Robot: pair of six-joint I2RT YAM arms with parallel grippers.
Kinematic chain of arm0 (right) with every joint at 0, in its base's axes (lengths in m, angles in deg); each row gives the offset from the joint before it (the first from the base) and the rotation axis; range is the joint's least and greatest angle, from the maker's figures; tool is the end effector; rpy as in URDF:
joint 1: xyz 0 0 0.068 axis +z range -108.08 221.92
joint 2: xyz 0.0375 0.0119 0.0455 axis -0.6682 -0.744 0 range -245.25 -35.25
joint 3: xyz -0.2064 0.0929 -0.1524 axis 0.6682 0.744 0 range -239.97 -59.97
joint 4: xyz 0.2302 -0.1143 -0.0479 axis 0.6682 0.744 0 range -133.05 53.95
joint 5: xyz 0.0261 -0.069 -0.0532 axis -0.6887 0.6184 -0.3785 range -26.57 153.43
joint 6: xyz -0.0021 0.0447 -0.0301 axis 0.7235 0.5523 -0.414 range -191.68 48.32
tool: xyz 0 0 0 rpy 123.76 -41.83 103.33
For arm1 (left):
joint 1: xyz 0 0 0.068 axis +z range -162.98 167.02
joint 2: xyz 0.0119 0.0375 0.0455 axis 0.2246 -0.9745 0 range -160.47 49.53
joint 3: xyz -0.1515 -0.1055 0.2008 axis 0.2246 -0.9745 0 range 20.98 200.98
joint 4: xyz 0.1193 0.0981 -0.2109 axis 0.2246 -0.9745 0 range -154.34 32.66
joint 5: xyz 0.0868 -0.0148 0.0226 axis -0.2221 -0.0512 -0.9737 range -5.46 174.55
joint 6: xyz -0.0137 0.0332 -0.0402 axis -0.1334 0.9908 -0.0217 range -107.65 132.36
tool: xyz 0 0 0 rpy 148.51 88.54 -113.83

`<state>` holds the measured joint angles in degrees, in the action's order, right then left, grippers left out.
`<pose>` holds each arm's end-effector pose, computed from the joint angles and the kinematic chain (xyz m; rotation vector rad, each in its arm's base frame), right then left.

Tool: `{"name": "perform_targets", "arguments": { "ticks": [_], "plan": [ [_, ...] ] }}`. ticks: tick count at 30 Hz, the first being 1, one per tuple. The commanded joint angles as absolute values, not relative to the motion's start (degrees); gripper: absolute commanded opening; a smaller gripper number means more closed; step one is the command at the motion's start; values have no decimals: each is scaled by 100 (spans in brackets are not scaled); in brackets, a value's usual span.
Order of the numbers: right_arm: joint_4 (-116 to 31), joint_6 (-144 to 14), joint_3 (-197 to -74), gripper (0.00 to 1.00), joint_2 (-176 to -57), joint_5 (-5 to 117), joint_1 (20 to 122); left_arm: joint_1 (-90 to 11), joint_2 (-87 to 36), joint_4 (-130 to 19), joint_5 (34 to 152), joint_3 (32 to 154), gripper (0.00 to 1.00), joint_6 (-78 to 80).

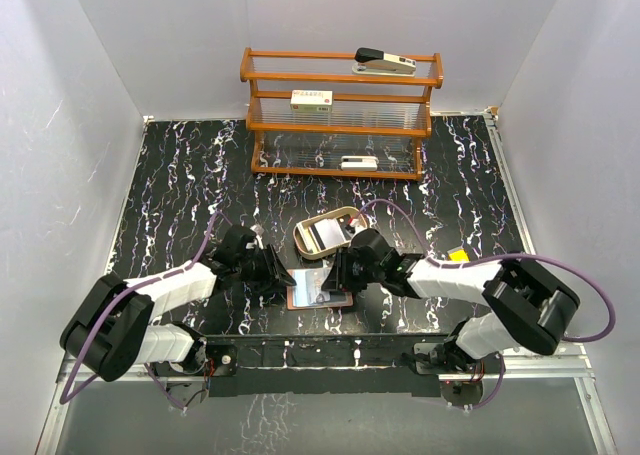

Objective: Put the credit cards into the card holder
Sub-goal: Insert the credit card into the card holder.

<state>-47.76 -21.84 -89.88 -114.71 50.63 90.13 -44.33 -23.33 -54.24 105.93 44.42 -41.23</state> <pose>0.1631 0.1942 0.1490 -0.0843 2.6048 1.0090 0.1821 -0.1262 0.1413 -0.3101 2.6047 -1.0720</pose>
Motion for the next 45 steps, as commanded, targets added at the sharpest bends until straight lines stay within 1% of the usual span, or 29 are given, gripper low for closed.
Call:
{"name": "perform_targets", "arguments": {
  "ticks": [1,4,7,14,17,20,25,27,31,35,39,45],
  "plan": [
    [-4897,-2249,-9433,24,-11710,5084,9172,-4473,-2371,-5374,10801,4294,38,-4209],
    [-4830,-2368,-9603,25,-11847,5136,9272,-4481,-2384,-5348,10827,4274,37,-4220],
    [-4793,-2430,-9718,25,-11936,5203,9335,-4491,-2384,-5303,10860,4254,34,-4252],
    [-4700,-2509,-9955,25,-12182,5174,9404,-4488,-2401,-5193,10919,4243,33,-4258],
    [-4500,-2660,-10057,27,-12217,5202,9431,-4490,-2422,-5216,10937,4303,33,-4209],
    [-4130,-2829,-10118,32,-12102,5416,9427,-4493,-2359,-5413,10852,4400,33,-4131],
    [-3480,-3087,-10242,46,-11710,5700,9430,-4489,-2063,-5779,10604,4531,37,-3952],
    [-3258,-3183,-10366,50,-11571,5811,9431,-4485,-1911,-5966,10446,4596,39,-3868],
    [-3032,-3349,-10662,53,-11445,6041,9422,-4489,-1586,-6266,10123,4710,41,-3742],
    [-2990,-3370,-10843,54,-11655,6069,9422,-4493,-1347,-6337,9968,4716,41,-3710],
    [-3186,-3230,-10745,53,-11850,5861,9421,-4489,-1426,-6213,10076,4658,40,-3733],
    [-3431,-3055,-10485,53,-11994,5758,9418,-4495,-1757,-5760,10360,4502,33,-3868]
  ]
}}
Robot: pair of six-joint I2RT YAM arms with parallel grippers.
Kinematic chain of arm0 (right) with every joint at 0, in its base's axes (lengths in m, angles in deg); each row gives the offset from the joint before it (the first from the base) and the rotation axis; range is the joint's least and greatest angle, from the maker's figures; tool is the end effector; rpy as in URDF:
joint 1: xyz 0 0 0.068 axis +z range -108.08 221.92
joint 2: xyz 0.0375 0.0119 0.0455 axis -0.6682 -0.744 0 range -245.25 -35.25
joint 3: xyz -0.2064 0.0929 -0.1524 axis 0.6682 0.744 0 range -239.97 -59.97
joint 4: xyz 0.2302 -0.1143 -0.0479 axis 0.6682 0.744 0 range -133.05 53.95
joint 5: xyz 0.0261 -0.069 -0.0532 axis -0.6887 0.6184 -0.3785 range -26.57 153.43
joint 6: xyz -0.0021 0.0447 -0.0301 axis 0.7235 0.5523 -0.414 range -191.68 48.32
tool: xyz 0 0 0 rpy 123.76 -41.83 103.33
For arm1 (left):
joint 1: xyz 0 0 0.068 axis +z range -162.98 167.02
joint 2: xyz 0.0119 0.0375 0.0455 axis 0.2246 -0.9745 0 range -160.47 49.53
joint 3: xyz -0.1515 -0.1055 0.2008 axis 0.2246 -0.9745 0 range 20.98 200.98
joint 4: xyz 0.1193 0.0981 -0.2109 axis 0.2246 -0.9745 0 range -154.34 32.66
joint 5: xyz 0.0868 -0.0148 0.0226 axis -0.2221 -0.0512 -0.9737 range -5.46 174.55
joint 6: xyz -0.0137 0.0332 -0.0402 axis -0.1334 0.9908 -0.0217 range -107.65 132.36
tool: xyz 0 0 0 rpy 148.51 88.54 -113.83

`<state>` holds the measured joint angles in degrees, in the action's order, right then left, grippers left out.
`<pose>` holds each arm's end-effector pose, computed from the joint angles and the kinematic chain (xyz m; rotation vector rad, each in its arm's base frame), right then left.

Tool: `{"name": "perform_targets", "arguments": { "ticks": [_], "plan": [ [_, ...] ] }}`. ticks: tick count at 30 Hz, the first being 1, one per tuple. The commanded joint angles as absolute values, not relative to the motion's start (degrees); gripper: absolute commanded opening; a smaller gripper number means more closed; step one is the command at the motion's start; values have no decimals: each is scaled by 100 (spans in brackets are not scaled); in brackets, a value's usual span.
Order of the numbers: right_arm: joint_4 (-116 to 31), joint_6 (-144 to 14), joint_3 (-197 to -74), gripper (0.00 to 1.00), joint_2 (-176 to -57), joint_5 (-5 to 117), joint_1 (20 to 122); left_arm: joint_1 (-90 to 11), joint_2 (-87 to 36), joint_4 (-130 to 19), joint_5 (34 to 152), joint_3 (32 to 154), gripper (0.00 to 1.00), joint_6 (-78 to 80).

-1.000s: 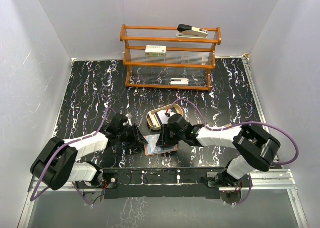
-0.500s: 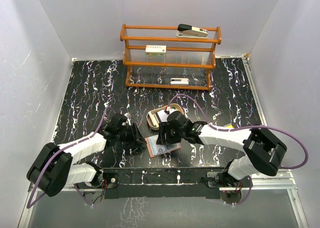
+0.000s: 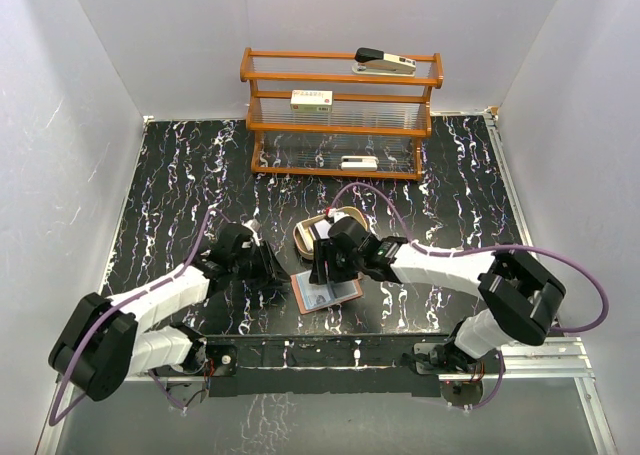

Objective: Put the credit cards into the card holder
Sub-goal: Insert the credit card into the card holder.

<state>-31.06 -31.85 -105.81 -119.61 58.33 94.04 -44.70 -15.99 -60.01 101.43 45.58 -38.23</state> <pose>0.1773 0.2330 0.1862 -0.3222 2.6023 0.7580 0.1760 -0.1210 0.1642 -0.2563 2.5273 -0.9984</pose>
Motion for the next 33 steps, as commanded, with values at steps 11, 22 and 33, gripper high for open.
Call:
{"name": "perform_targets", "arguments": {
  "ticks": [11,22,33],
  "plan": [
    [-3899,-2899,-10220,51,-12088,5510,9422,-4490,-2351,-4961,10777,4264,26,-4063],
    [-4162,-2758,-10221,47,-12283,5277,9446,-4494,-2532,-4754,10842,4167,26,-4170],
    [-4391,-2599,-10269,45,-12249,5135,9507,-4491,-2696,-4607,10845,4159,26,-4172]
  ]
}}
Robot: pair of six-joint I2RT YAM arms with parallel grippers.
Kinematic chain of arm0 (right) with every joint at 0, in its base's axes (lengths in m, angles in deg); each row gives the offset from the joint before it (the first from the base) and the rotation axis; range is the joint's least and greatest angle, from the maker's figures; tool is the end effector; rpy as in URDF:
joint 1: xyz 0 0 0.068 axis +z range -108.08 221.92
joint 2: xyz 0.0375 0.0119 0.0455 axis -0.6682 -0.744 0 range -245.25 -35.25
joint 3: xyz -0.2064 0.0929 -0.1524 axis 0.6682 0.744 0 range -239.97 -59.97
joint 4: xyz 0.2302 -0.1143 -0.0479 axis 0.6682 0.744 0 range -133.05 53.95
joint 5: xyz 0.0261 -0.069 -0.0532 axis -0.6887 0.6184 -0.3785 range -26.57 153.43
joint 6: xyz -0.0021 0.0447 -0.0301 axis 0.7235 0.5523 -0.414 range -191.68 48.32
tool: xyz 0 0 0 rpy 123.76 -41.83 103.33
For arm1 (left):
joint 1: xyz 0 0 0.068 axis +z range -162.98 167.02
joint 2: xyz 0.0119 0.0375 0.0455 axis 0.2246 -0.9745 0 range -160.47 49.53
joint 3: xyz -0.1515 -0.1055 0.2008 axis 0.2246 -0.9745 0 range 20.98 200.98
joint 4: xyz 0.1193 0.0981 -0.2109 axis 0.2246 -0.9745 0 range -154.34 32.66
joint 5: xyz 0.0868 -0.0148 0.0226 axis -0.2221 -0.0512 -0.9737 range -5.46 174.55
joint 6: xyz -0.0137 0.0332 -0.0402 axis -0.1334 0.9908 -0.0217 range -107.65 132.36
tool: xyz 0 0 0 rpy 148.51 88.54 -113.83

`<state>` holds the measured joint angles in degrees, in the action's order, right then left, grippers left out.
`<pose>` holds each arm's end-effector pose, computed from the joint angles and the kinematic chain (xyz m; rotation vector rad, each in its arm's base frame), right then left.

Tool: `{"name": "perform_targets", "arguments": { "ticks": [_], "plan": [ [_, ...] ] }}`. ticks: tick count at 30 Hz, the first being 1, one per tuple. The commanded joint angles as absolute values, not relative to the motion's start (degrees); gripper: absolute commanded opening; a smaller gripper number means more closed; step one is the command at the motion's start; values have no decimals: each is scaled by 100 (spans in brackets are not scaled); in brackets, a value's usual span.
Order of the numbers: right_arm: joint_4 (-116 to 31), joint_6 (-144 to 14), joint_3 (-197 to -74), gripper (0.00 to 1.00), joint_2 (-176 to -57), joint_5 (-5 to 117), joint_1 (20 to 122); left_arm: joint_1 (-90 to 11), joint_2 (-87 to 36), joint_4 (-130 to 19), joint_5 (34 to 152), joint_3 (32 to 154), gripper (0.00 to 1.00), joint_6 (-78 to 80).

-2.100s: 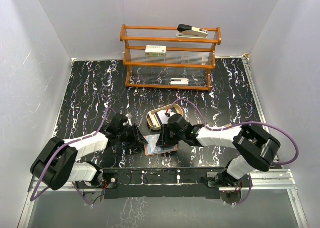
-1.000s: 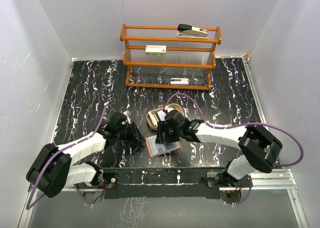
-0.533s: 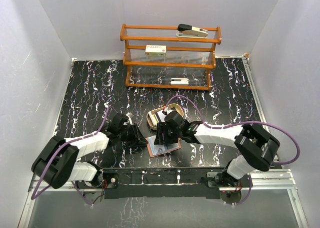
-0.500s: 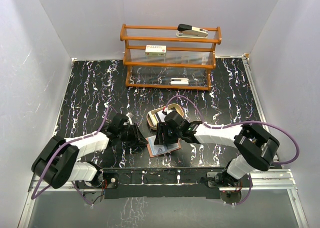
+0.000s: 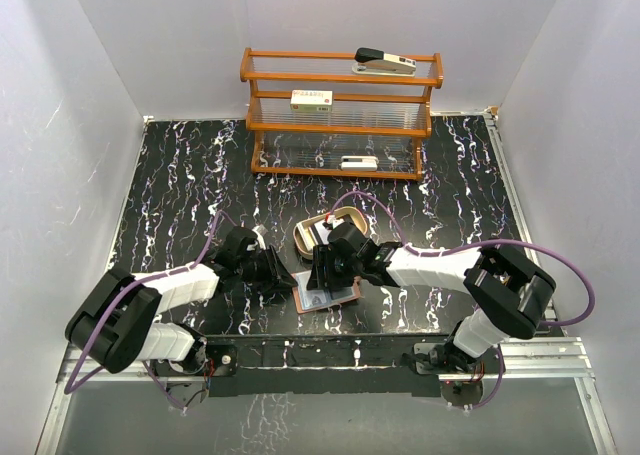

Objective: Put the credit cards into the card holder
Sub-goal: Insert the credit card into the card holder.

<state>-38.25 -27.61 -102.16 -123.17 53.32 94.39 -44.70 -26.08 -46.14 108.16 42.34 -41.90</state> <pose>0.1741 0.2367 0.1597 -0.2805 2.6621 0.8740 0.1831 -0.1300 0.1327 -0.2732 2.5652 -1.1535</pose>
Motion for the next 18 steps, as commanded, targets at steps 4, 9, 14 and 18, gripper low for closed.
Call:
{"name": "perform_targets", "arguments": {
  "ticks": [4,9,14,18],
  "plan": [
    [-4389,-2593,-10285,46,-12199,5121,9514,-4489,-2725,-4621,10886,4225,26,-4151],
    [-4071,-2746,-10453,50,-12040,5193,9518,-4491,-2365,-4869,10767,4301,28,-4063],
    [-3441,-3106,-10820,53,-11808,5645,9513,-4494,-1784,-5475,10476,4520,36,-3940],
    [-3114,-3424,-11204,55,-11716,6073,9504,-4492,-1275,-6019,10222,4759,40,-3831]
  ]
}}
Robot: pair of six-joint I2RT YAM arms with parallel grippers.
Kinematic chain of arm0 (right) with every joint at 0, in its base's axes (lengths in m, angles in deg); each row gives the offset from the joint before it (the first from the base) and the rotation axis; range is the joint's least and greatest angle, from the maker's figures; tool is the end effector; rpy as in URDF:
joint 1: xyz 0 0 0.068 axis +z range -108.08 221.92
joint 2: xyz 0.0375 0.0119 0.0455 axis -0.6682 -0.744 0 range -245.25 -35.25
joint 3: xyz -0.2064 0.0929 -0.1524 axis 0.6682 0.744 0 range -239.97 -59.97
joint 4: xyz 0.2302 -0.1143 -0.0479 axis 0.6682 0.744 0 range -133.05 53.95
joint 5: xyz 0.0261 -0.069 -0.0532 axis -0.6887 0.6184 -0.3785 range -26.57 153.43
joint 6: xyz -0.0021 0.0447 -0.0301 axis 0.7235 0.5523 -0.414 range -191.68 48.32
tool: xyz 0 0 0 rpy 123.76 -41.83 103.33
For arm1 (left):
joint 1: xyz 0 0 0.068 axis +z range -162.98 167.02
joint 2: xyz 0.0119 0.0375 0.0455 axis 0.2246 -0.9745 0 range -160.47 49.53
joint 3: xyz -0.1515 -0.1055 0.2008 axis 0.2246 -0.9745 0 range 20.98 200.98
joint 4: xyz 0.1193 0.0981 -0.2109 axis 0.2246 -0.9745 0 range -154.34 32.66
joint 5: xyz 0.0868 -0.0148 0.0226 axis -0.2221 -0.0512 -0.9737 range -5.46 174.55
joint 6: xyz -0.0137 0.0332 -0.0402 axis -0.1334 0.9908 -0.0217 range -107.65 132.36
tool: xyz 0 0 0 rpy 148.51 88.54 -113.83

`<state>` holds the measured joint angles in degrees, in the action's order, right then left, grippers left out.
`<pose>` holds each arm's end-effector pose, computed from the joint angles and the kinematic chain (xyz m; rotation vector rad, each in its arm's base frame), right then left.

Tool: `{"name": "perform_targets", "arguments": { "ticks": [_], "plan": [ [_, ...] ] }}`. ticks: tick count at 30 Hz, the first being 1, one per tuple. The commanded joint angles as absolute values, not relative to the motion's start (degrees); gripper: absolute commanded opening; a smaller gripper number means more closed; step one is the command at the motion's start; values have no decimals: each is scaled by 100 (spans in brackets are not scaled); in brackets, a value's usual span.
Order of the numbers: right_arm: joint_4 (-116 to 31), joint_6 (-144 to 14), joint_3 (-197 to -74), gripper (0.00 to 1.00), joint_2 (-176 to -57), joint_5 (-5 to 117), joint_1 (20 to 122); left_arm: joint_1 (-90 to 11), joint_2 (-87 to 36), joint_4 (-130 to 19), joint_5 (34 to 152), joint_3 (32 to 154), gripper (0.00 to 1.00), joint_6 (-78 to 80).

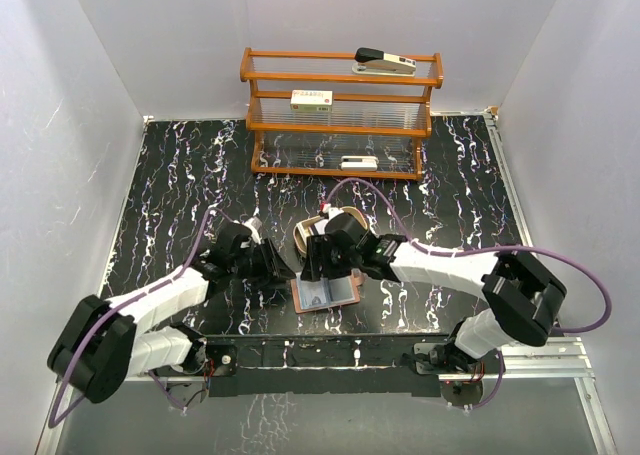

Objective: Put the credit cards into the card holder
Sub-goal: Insert the credit card into the card holder, then pick up the credit card from the storage box.

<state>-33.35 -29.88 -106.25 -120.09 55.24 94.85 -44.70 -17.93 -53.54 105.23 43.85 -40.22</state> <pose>0.1756 0.2408 0.1892 -0.3247 2.5976 0.8610 0.1776 -0.1246 0.1580 -0.2478 2.5048 -1.1100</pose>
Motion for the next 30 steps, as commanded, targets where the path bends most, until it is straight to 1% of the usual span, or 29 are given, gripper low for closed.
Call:
{"name": "perform_targets", "arguments": {
  "ticks": [1,6,9,15,21,27,30],
  "plan": [
    [-3031,-3511,-11313,56,-11732,6171,9503,-4492,-1149,-6148,10149,4809,41,-3795],
    [-2515,-3918,-12093,61,-12154,6640,9450,-4492,-592,-6876,9654,5072,46,-3532],
    [-2370,-4046,-12524,65,-12472,6939,9403,-4495,-341,-7111,9497,5130,46,-3463],
    [-2184,-4202,-13348,68,-13214,7130,9247,-4491,90,-7402,9457,5218,45,-3458],
    [-2081,-4277,-13802,67,-13893,7045,9177,-4492,326,-7634,9309,5225,45,-3360],
    [-2165,-4292,-13904,63,-14215,6677,9134,-4490,435,-7564,9420,5139,45,-3362],
    [-2174,-4235,-13955,59,-14297,6498,9132,-4496,423,-7584,9446,5156,45,-3338]
  ]
}}
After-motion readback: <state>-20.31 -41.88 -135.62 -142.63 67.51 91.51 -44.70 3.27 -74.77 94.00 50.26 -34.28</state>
